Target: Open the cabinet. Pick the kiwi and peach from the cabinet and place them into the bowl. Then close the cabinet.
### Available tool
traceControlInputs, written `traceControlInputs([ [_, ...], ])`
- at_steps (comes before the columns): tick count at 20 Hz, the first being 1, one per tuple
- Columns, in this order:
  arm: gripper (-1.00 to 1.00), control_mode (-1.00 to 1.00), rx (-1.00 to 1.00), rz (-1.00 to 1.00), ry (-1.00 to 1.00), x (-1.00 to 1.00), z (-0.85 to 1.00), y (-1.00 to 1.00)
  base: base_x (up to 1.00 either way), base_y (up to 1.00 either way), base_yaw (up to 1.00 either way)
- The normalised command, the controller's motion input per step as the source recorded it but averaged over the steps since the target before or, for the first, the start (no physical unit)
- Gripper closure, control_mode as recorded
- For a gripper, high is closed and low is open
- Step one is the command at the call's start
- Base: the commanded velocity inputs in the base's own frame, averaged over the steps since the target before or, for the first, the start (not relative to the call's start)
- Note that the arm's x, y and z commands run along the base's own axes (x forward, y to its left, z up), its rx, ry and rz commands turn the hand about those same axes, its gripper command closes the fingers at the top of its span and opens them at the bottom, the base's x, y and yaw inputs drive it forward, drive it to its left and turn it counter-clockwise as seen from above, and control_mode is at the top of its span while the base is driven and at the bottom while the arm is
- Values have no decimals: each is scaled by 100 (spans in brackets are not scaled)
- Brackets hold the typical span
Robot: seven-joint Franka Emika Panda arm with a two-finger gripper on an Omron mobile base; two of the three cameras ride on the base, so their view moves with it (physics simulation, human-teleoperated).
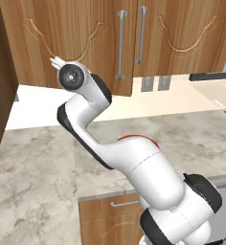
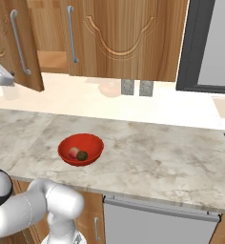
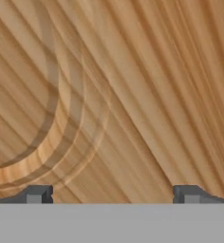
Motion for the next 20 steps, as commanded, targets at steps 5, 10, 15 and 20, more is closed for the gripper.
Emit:
traceControlInputs([
  [5, -100, -100, -2, -3, -8, 60, 0, -11, 0, 0, 0],
  [10, -100, -100, -2, -3, -9, 59, 0, -20, 0, 0, 0],
  [15, -100, -100, -1, -2, -2, 57, 0, -24, 0, 0, 0],
  [20, -100, -100, 0, -1, 0, 55, 0, -24, 0, 0, 0],
])
